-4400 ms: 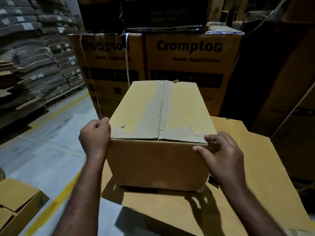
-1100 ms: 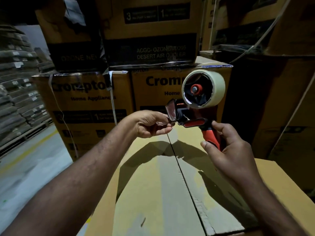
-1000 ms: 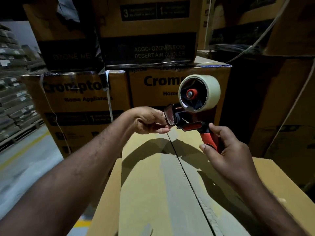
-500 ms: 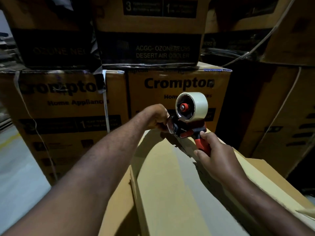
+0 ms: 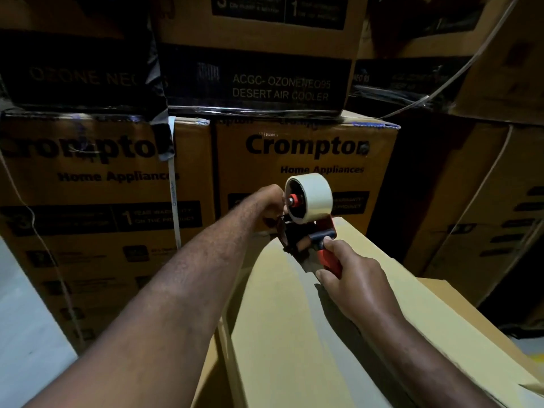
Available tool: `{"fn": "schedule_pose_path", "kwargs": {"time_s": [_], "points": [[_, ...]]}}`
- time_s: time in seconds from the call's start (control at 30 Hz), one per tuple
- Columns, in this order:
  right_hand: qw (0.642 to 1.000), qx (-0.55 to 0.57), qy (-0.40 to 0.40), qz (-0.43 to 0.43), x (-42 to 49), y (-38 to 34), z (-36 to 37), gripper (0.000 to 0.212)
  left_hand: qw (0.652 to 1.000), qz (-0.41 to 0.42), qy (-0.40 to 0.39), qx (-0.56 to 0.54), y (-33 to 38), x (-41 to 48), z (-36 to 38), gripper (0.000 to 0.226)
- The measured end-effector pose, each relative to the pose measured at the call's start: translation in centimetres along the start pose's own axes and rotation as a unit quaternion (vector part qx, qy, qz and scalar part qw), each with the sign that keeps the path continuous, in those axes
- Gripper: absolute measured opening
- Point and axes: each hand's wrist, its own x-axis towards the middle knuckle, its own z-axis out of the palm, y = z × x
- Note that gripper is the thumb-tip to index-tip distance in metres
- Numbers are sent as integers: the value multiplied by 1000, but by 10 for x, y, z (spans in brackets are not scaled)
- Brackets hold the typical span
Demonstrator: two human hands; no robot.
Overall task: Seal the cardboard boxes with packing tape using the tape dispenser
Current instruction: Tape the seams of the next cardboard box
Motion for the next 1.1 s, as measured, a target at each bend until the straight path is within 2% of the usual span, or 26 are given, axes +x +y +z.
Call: {"fn": "schedule_pose_path", "kwargs": {"time_s": [0.1,0.23,0.37,0.67,0.77,0.83,0.87,0.93,1.1], "points": [[1000,5,8,11,1,3,4,58,999,8,-25,19,-11,7,-3,18],[999,24,17,36,6,5,5,60,998,24,-21,45,-15,13,-8,21],[999,12,22,21,5,2,8,58,995,30,-32,92,-23,22,0,20],[1000,-12,6,4,4,-1,8,58,987,-14,-122,105,-40,19,7,32],[1000,-17,-4,-1,5,-2,9,58,994,21,-33,104,-50,15,13,20],[1000,-26,-12,-2,6,-2,9,58,998,52,33,24,-56,16,19,8],[999,-29,-16,-1,6,-1,8,58,997,64,41,-33,-57,13,22,11],[999,-27,-22,4,6,-1,7,57,995,64,17,-75,-60,9,24,21],[999,-34,-32,-6,4,-5,4,56,999,20,-41,19,-62,7,18,21]]}}
